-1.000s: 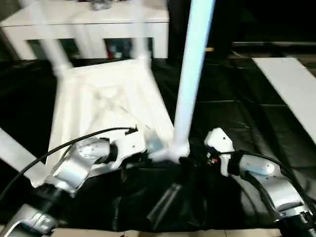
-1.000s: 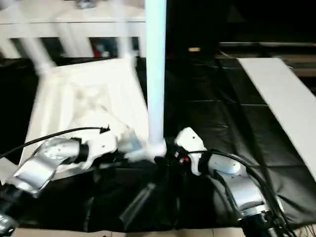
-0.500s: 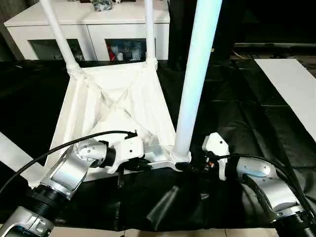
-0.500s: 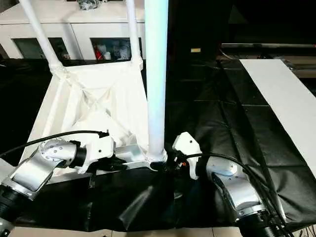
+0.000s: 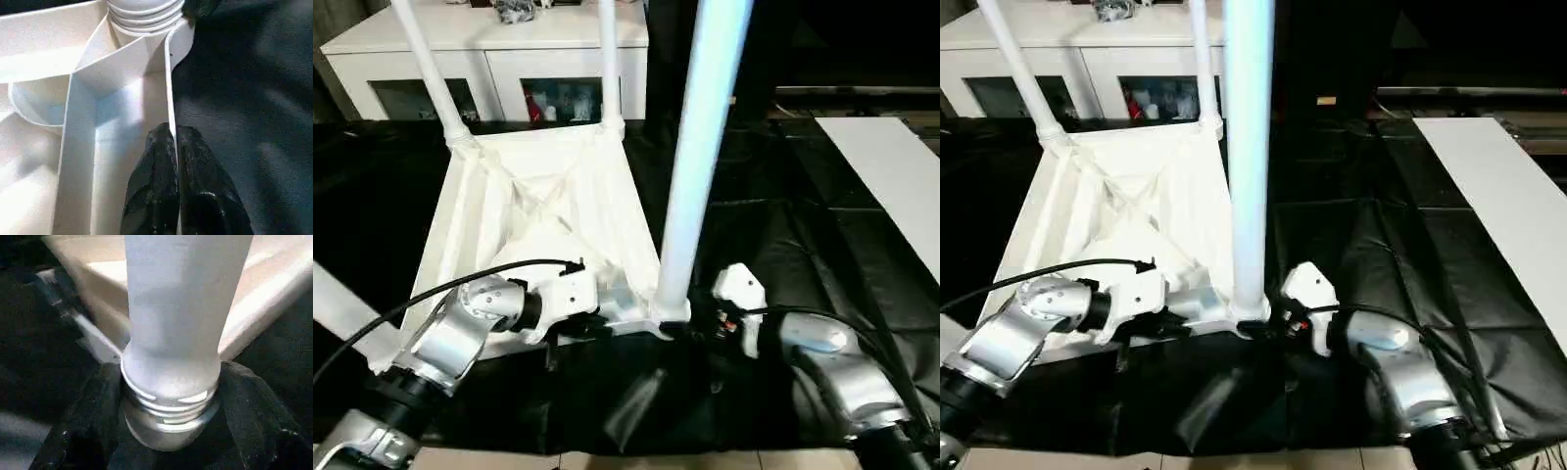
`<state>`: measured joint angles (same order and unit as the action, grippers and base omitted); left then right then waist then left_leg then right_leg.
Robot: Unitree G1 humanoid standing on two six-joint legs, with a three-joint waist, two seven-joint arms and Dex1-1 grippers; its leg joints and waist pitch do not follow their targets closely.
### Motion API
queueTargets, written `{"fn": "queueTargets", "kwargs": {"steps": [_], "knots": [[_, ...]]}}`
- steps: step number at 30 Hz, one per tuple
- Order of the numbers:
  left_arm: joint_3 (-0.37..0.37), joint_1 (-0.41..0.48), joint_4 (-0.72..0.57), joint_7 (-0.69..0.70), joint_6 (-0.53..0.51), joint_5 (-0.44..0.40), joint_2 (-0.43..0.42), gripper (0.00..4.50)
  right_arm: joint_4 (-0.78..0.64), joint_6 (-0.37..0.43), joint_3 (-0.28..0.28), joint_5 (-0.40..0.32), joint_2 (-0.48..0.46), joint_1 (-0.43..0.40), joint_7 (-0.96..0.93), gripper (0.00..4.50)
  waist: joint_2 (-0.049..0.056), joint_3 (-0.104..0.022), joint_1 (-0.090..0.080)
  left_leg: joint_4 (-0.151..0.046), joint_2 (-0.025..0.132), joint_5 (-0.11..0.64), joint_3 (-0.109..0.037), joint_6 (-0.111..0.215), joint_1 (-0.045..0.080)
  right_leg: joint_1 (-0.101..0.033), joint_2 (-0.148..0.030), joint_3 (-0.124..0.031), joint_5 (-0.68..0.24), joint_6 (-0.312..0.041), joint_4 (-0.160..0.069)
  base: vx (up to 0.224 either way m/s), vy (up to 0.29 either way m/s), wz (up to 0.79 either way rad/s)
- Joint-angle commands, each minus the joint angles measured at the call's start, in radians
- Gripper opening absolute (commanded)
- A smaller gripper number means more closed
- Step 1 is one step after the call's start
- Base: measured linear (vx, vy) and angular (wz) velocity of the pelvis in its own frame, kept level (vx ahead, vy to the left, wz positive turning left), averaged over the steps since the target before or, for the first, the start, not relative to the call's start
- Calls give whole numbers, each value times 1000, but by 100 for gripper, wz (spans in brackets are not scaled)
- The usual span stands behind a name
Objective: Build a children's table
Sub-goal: Rotate leg to tighten
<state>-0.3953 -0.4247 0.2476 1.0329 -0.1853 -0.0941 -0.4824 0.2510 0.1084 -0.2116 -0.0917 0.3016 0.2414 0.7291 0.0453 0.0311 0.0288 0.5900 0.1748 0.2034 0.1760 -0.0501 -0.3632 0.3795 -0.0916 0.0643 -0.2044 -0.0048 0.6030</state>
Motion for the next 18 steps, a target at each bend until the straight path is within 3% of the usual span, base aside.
{"fn": "queueTargets", "kwargs": {"steps": [1,4,6,7,8,13,14,16,18], "knots": [[-55,16,53,-74,-38,-34,71,0,50,34,27,55,-55,36,-185,271,-7,-33,-3,-82,47,283,-16,1,10,-30,-57,-44,-348,-196,-86,0,0,0],[-49,7,69,-125,-67,-37,116,0,68,65,42,59,-101,43,-264,270,-10,-31,-8,-88,47,341,-25,-20,12,-25,-57,-44,-457,-139,-97,0,0,0],[-53,-23,119,-249,-127,-69,215,0,116,110,50,80,-206,67,-419,270,-6,-29,-14,-89,46,353,-24,-30,15,-15,-54,-45,-460,-132,-101,0,0,0],[-43,-48,164,-340,-149,-86,281,0,148,120,44,102,-265,87,-497,270,-9,-26,-19,-89,43,384,-26,-40,20,-10,-54,-43,-506,-121,-107,0,0,0],[-43,-48,164,-340,-149,-86,281,0,148,120,44,102,-265,87,-497,270,-11,-29,-23,-90,41,393,-32,-43,17,-16,-57,-39,-533,-104,-109,0,0,0],[-26,-101,249,-461,-160,-120,377,0,180,61,-29,119,-330,121,-446,270,-10,-25,-28,-88,39,455,-32,-19,28,-2,-57,-37,-580,-78,-128,0,0,0],[-27,-103,250,-460,-154,-121,377,0,169,58,-25,108,-331,116,-438,305,-8,-25,-29,-89,38,466,-33,-16,30,-2,-58,-35,-600,-68,-133,0,0,0],[-30,-102,242,-441,-146,-120,367,0,125,54,4,70,-325,94,-423,340,-5,-30,-26,-94,41,450,-35,-10,26,-8,-58,-36,-567,-65,-131,0,0,0],[-31,-100,239,-434,-140,-126,360,0,113,54,12,71,-319,88,-421,342,-3,-34,-29,-102,45,406,-39,-4,9,-24,-57,-36,-478,-80,-118,0,0,0]]}}
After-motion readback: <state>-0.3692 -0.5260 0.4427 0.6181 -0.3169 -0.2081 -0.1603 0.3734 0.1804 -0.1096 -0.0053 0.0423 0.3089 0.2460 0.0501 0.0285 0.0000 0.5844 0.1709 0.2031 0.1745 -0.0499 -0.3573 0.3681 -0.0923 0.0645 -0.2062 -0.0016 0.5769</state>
